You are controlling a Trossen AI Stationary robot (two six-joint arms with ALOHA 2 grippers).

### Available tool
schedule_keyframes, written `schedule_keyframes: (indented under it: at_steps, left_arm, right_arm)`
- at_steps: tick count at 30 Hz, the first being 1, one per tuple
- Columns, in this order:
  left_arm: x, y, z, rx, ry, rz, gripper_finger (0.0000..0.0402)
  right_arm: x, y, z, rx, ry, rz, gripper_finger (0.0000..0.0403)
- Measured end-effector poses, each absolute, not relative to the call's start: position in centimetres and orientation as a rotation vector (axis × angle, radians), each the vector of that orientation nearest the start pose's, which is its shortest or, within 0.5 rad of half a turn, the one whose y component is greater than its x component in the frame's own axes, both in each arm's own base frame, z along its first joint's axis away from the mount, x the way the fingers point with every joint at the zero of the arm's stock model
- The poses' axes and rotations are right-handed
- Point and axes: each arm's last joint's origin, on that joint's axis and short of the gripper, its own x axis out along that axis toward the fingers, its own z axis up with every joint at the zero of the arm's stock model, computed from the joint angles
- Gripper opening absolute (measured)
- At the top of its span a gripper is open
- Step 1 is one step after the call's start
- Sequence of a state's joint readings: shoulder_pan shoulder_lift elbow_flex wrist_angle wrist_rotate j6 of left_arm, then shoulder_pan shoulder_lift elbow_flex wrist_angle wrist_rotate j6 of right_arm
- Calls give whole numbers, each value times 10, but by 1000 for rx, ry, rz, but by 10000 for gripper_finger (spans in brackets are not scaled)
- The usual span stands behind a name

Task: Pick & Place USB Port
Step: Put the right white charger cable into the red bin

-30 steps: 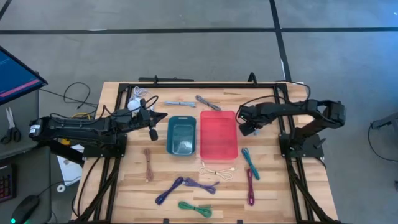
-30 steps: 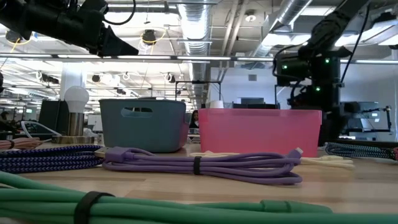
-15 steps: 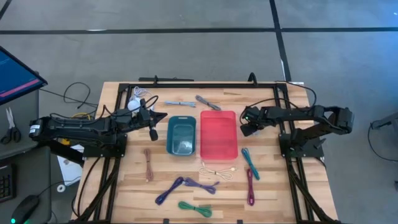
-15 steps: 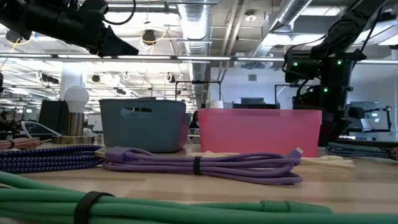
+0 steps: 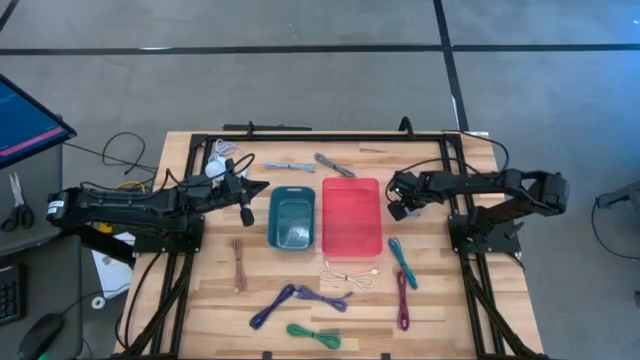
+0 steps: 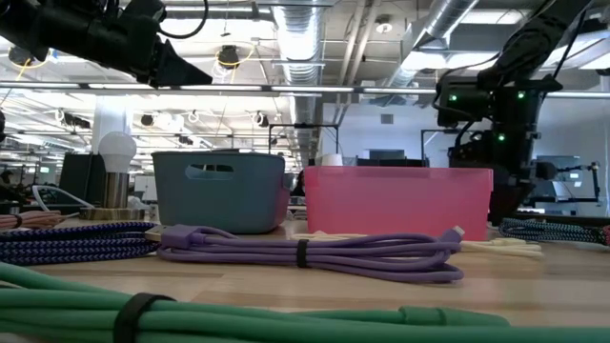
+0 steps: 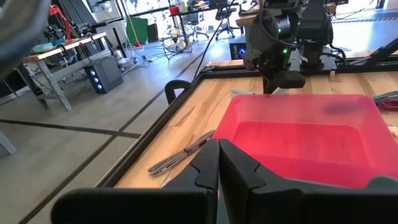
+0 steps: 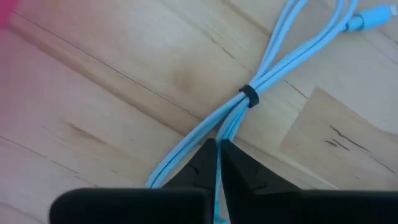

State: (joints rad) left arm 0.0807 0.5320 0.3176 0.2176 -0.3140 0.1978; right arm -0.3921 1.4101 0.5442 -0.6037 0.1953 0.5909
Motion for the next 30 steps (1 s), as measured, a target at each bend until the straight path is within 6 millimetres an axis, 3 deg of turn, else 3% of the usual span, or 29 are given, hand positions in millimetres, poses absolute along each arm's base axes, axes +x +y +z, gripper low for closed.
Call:
schedule_keyframes:
  at_steps: [6, 14, 22, 30]
  left_arm:
    - [139, 20, 244, 195, 36, 393, 11]
    - [139, 20, 244, 195, 37, 393, 11]
    - [139, 20, 244, 195, 37, 392, 11]
    - [139, 20, 244, 195, 36, 392, 11]
  right_arm:
    - [176, -77, 146, 545, 1273, -896, 0]
    - [167, -70, 210, 531, 945, -845, 0]
    - [154, -55, 254, 540, 715, -772, 0]
    - [167, -35, 290, 529, 611, -623, 0]
